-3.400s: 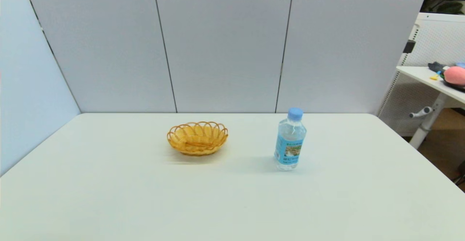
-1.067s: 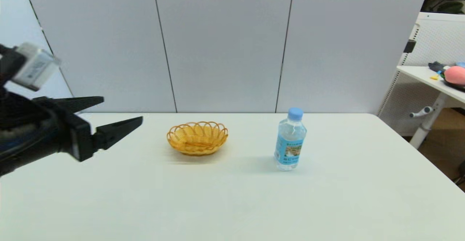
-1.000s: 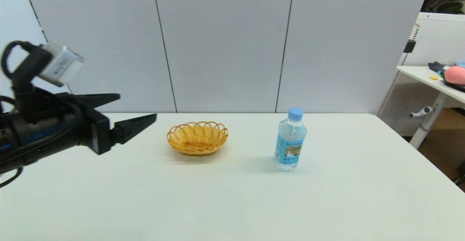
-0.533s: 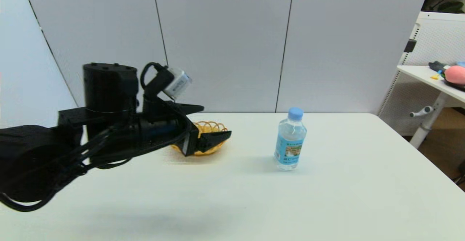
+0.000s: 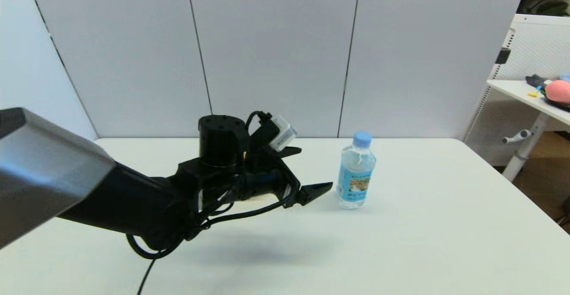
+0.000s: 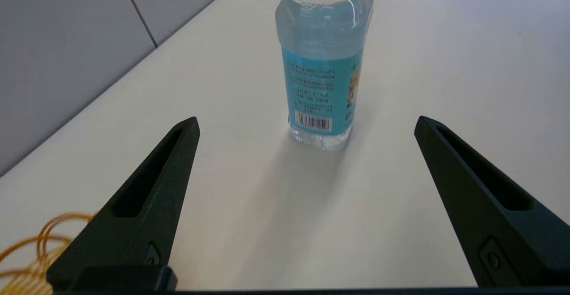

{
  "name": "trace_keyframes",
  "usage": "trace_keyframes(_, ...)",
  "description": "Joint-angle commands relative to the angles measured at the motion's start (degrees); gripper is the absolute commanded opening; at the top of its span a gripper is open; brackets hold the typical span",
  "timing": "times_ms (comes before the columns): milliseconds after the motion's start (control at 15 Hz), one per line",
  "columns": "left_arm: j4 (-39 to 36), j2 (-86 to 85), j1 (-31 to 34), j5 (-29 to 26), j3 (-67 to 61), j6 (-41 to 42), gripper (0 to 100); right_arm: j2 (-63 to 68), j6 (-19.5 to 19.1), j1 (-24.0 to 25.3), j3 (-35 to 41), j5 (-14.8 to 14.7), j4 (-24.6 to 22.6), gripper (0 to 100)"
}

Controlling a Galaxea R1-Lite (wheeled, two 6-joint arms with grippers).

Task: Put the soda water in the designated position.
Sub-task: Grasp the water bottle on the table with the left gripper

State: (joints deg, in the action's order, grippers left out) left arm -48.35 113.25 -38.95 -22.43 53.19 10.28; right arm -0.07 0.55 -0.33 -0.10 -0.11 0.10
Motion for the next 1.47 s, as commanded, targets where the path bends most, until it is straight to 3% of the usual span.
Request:
trace_keyframes(67,-10.4,10.4,-1.7,-0.2,5.3,-0.4,100,0.1,0.0,0.0,0.0,0.0,0.0,100)
trace_keyframes(733,-20.1,16.4,-5.1,-0.1,8.9,-3.5,100,0.1,0.0,0.0,0.0,0.0,0.0,100)
trace_keyframes(1467,-21.5,23.6,-6.2,-0.1,19.1,-3.5,100,0.1,0.0,0.0,0.0,0.0,0.0,100)
